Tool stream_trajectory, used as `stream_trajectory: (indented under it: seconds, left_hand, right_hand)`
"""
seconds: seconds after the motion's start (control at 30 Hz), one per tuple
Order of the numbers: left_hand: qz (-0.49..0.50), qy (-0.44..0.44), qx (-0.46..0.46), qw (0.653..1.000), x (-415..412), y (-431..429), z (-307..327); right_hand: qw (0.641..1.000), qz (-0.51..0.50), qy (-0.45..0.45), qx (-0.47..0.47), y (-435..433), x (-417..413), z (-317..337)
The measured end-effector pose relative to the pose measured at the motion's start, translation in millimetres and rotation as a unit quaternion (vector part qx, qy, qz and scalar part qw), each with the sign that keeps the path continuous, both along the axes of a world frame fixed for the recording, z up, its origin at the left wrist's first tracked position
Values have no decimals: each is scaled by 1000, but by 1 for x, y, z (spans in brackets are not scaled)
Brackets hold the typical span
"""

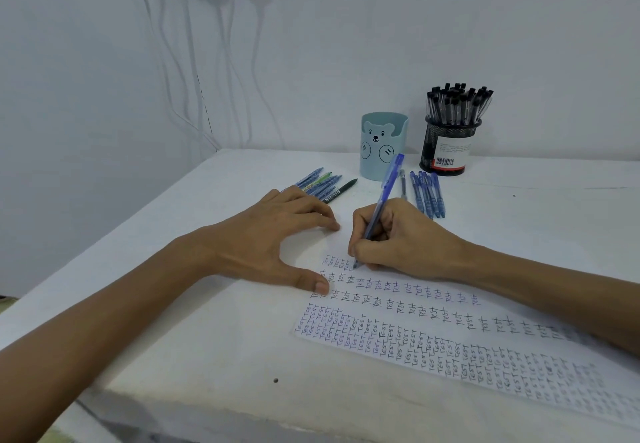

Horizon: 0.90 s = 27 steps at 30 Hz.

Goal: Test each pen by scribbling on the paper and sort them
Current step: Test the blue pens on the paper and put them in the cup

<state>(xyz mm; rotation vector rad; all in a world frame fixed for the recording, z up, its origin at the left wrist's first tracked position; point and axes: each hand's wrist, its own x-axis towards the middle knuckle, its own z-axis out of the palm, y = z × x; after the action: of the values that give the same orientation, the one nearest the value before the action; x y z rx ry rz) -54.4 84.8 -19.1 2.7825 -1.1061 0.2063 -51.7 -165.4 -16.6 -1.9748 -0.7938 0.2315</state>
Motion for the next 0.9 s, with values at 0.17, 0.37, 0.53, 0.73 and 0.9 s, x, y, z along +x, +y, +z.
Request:
stream_trajectory:
  seconds: [0.17, 0.37, 0.53, 0.73, 0.9]
  left_hand:
    - [1, 0, 1, 1000, 1, 0, 0]
    - [0, 6, 1, 1000, 0, 1, 0]
    - [0, 5, -3, 1000, 0, 1, 0]
    - [-1, 5, -1, 1000, 1, 1, -1]
    - [0, 5, -2, 1000, 1, 1, -1]
  right_hand:
    - [1000, -2, -7, 1, 0, 0, 0]
    - [1000, -9, -11, -2, 1, 1, -1]
    - [1000, -9, -9, -3, 0, 1, 0]
    - [1000, -22, -10, 6, 0, 1, -1]
    - [999, -28, -17, -6, 0, 0, -1]
